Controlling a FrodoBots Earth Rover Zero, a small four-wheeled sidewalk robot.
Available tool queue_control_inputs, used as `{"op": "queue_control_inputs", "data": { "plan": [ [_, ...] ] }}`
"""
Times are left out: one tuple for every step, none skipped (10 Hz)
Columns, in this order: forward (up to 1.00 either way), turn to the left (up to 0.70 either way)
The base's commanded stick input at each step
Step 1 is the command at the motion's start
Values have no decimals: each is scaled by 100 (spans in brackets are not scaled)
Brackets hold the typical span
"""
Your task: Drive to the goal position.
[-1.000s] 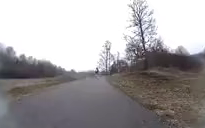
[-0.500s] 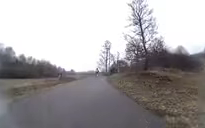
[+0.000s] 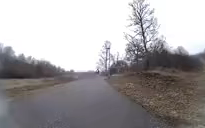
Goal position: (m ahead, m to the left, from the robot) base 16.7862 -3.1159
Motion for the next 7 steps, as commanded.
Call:
{"op": "queue_control_inputs", "data": {
  "plan": [
    [70, 0],
    [70, 0],
    [70, 0],
    [70, 0],
    [70, 0],
    [70, 0],
    [70, 0]
  ]
}}
